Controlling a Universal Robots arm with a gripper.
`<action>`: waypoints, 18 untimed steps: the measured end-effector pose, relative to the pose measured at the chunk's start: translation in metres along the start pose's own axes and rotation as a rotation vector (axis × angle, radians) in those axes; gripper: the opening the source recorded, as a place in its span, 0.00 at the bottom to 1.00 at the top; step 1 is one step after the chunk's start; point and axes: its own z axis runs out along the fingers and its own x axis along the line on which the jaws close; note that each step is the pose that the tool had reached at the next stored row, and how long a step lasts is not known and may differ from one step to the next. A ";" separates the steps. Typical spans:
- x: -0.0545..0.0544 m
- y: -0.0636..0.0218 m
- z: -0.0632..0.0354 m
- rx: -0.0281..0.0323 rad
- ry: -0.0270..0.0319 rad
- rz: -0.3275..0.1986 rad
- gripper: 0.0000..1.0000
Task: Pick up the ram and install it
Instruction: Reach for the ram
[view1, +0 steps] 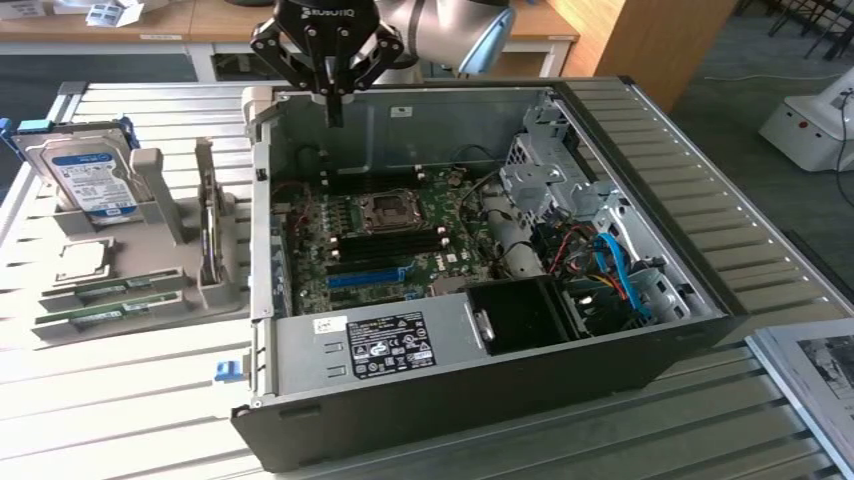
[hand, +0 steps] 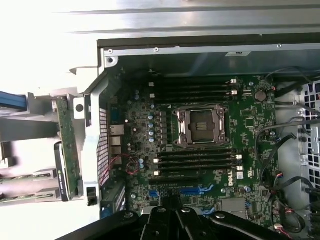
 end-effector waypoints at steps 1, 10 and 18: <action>0.001 -0.0001 0.0000 0.0000 0.0002 0.000 0.10; 0.013 -0.0010 -0.0001 0.0002 0.0023 0.000 0.10; 0.024 -0.0018 -0.0002 0.0004 0.0045 0.000 0.10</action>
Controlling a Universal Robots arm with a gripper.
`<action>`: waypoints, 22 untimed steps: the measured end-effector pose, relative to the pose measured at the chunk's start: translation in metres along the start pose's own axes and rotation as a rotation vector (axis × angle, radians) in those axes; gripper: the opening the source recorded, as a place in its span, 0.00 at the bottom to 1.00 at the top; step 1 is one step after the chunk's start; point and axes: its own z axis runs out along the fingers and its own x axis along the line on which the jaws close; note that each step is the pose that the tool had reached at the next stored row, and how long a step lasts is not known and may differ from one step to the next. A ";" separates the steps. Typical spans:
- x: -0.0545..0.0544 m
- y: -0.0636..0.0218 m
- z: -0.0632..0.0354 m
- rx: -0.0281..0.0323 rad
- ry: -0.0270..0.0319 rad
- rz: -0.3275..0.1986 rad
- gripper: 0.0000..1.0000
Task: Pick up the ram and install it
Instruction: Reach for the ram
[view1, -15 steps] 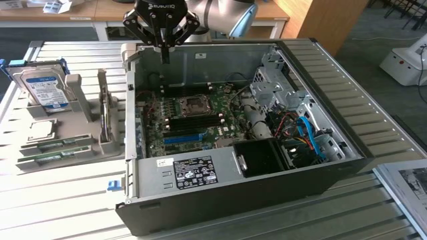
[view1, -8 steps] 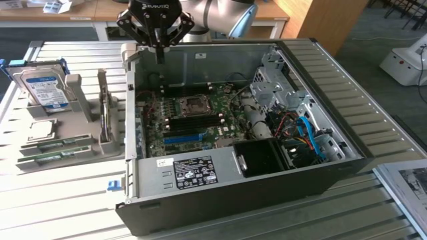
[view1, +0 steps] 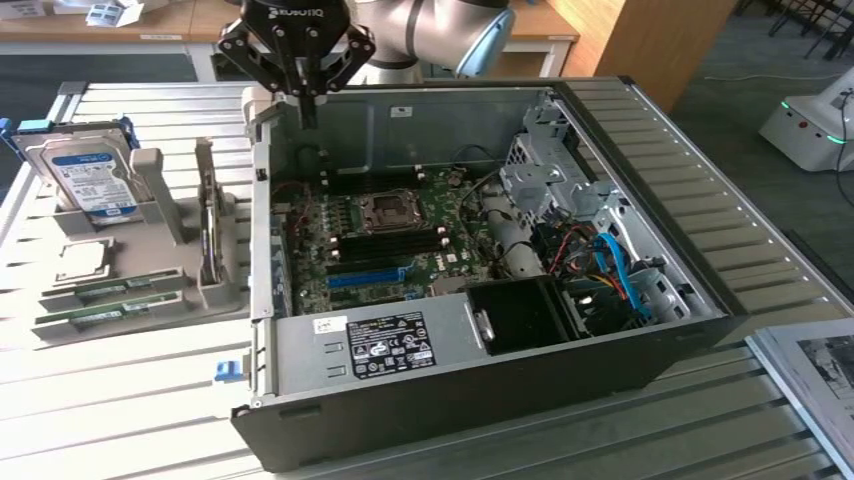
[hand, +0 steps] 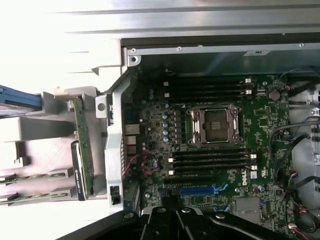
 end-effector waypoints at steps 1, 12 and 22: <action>0.001 -0.0001 0.0000 0.0000 0.0003 0.000 0.10; 0.015 -0.0011 -0.0001 0.0002 0.0033 0.000 0.10; 0.030 -0.0023 -0.0002 0.0003 0.0051 0.000 0.10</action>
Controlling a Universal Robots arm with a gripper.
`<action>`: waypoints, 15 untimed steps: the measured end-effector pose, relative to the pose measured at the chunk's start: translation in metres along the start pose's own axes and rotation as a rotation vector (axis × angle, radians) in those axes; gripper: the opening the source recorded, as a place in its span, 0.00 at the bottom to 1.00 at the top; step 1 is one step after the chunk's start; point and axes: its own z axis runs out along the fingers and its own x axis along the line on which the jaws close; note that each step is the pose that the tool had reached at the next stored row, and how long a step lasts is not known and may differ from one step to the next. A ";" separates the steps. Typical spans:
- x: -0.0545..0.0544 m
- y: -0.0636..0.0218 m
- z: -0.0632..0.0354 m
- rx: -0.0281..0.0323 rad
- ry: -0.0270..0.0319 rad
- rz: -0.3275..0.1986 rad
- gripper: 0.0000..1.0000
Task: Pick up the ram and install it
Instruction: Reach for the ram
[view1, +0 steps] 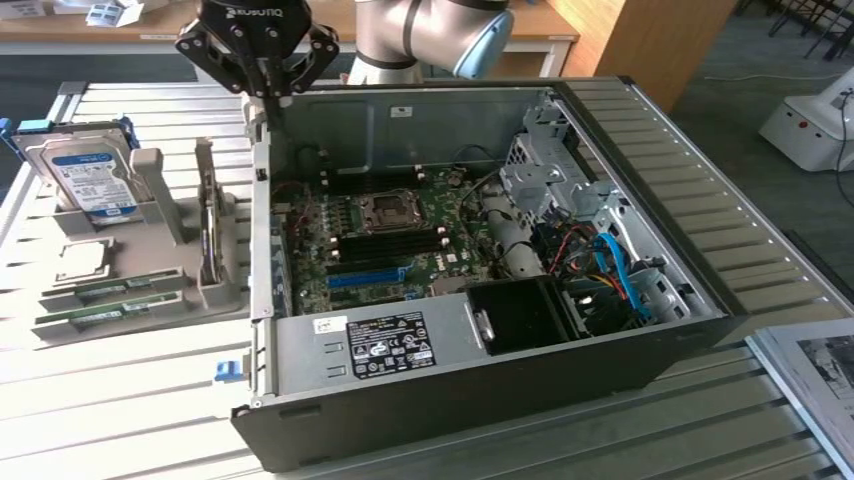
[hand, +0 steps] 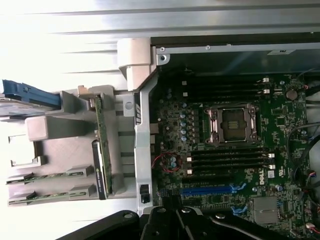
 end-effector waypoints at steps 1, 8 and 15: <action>0.002 -0.0001 0.0000 0.0000 0.0001 0.000 0.10; 0.014 -0.0010 0.0000 0.0000 0.0009 0.000 0.10; 0.026 -0.0020 0.0000 0.0001 0.0016 0.000 0.10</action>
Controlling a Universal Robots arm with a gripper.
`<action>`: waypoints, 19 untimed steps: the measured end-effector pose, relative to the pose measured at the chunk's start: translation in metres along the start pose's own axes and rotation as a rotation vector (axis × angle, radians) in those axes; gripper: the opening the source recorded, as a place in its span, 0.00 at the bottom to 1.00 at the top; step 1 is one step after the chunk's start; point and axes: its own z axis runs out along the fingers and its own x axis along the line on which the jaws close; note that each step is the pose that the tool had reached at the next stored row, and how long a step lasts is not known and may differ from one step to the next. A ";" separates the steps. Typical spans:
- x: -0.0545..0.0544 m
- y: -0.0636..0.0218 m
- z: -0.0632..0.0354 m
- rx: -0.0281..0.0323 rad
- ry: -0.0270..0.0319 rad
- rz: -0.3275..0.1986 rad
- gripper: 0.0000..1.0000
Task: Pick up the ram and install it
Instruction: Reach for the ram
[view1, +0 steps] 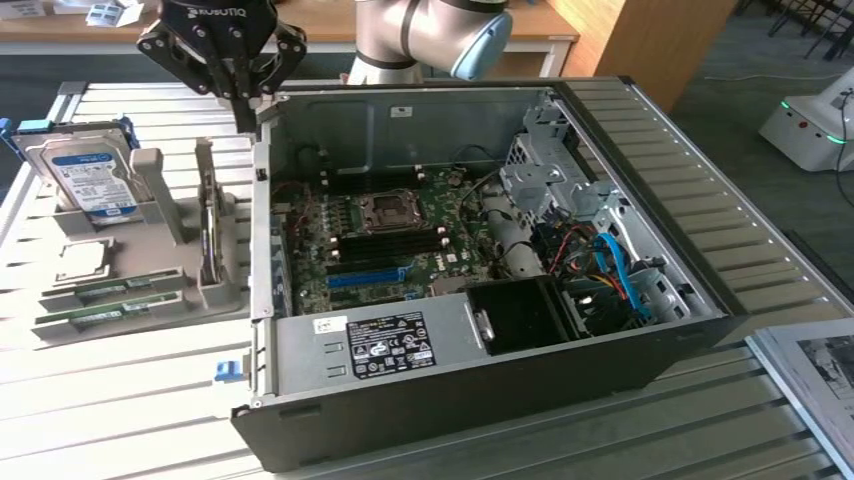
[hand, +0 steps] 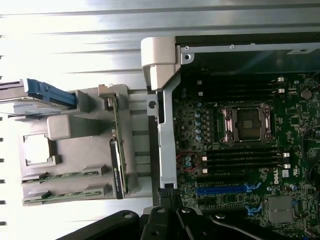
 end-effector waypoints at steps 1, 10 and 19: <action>0.002 -0.0001 0.0000 0.0000 0.0001 0.000 0.10; 0.019 -0.0014 0.0000 0.0000 0.0010 0.000 0.10; 0.034 -0.0025 0.0000 0.0002 0.0025 0.000 0.10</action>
